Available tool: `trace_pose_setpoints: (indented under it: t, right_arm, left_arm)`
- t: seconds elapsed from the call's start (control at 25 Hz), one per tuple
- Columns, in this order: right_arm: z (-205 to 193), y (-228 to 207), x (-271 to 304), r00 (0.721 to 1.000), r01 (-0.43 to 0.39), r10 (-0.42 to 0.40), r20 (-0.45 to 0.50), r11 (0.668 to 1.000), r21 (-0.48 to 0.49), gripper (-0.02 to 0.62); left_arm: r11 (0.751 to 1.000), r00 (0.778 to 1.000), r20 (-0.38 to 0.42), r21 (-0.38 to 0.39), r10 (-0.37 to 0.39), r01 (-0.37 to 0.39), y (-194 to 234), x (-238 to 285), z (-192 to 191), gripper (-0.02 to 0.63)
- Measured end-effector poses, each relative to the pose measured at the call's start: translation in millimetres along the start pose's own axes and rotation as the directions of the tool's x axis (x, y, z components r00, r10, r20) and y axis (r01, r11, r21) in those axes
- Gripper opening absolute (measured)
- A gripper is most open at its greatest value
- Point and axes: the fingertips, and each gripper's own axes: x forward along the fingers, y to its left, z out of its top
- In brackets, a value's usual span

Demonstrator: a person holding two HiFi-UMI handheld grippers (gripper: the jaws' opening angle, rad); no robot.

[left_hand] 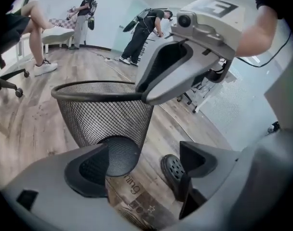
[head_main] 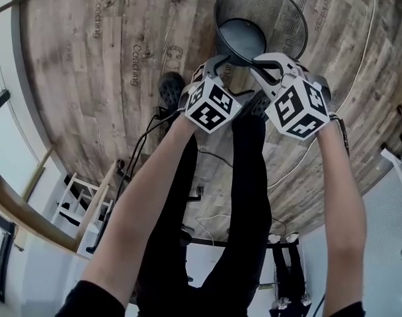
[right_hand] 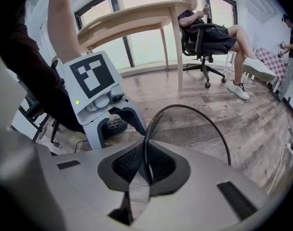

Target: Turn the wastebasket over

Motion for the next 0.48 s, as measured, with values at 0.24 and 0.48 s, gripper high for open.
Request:
trace_pose_setpoints:
  t: [0.24, 0.48]
  right_arm:
    - [-23.8, 44.2, 13.9, 0.997, -0.059, 0.056, -0.053, 0.997, -0.049, 0.054]
    - [-38.0, 68.3, 24.7, 0.993, -0.083, 0.077, -0.085, 0.994, -0.072, 0.055]
  left_arm:
    - [0.986, 0.997, -0.081, 0.162, -0.017, 0.030, -10.3, -6.7, -30.1, 0.483]
    - [0.958, 0.987, -0.156, 0.279, -0.029, 0.073, -22.6, -4.8, -55.7, 0.483]
